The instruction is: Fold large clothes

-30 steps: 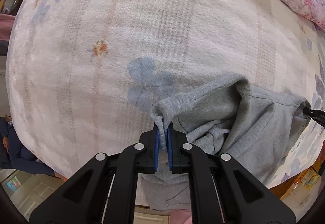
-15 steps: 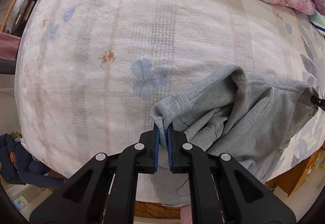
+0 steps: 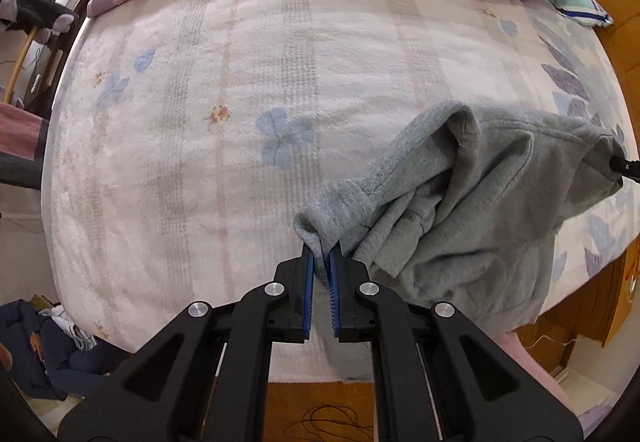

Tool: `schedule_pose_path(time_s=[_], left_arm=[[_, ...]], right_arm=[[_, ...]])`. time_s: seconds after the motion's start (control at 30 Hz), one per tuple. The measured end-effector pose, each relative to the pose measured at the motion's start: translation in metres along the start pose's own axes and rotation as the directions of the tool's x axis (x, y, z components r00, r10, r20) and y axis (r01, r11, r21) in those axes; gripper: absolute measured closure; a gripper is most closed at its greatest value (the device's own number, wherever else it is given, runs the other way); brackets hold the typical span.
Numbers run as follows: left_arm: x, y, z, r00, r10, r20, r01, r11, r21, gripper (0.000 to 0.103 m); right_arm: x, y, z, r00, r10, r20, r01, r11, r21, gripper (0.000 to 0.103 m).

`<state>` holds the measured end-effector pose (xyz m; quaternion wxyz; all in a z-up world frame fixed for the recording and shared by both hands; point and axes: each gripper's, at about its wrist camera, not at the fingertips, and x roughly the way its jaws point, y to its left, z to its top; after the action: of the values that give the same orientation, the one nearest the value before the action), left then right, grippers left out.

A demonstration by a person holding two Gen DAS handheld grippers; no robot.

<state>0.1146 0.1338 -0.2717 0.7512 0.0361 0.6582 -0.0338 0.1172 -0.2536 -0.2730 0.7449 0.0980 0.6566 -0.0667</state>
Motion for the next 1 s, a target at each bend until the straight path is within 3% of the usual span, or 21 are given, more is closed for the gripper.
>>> schedule_pose_path(time_s=[0.23,0.6,1.0], left_arm=[[-0.022,-0.011,-0.042,0.999,0.022,0.043,-0.024,0.999,0.046,0.096],[-0.034,-0.021,-0.107,0.992,0.091,0.083,-0.089,0.996,-0.028,0.096],[-0.013,-0.03,-0.201,0.989,0.15,0.019,-0.147,0.984,-0.098,0.096]], right_arm=[[-0.026,-0.013,-0.044,0.998,0.008,0.057,-0.008,1.0,0.003,0.091],[-0.047,-0.027,-0.103,0.993,0.026,0.111,-0.018,0.997,-0.078,0.091],[-0.038,-0.049,-0.178,0.99,0.023,0.136,0.001,0.986,-0.17,0.091]])
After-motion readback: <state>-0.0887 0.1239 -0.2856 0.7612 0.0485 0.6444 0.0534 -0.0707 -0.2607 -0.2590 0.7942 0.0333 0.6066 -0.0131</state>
